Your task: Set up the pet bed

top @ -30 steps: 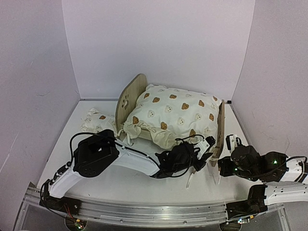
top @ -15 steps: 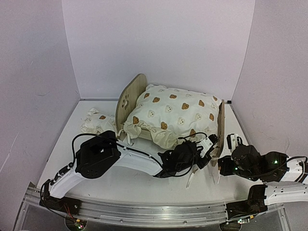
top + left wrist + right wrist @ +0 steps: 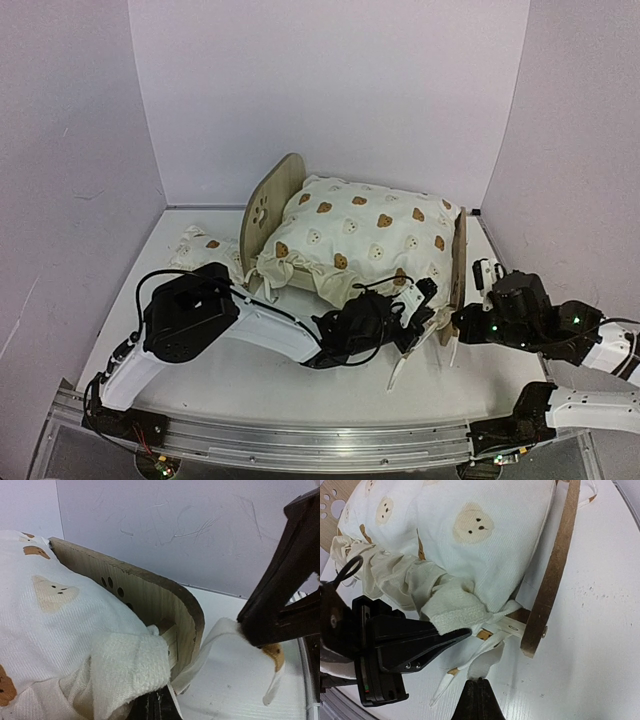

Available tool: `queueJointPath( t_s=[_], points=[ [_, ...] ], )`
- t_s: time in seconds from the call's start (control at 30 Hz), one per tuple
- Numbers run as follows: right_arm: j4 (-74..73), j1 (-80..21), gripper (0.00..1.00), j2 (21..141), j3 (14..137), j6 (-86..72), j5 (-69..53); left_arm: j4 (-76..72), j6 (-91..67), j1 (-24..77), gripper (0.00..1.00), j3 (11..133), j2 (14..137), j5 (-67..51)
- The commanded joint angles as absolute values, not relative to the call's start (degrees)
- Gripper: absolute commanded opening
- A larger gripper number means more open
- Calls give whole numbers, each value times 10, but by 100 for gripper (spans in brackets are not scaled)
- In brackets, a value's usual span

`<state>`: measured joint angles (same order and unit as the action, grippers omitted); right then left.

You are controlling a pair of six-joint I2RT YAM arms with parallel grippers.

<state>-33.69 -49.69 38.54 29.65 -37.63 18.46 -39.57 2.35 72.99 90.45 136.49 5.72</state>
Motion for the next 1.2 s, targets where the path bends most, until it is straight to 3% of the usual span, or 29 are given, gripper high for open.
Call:
queueJointPath(
  t_s=[0.0,0.73,1.17],
  points=[
    [-260,-450,0,412,308,-312,60,-447,-21,720,0,879,1314,20],
    [-96,-284,0,524,250,-224,-140,-500,-98,688,0,826,1289,-116],
    [151,-263,0,560,173,-149,-192,-510,-124,683,0,840,1304,-188]
  ],
)
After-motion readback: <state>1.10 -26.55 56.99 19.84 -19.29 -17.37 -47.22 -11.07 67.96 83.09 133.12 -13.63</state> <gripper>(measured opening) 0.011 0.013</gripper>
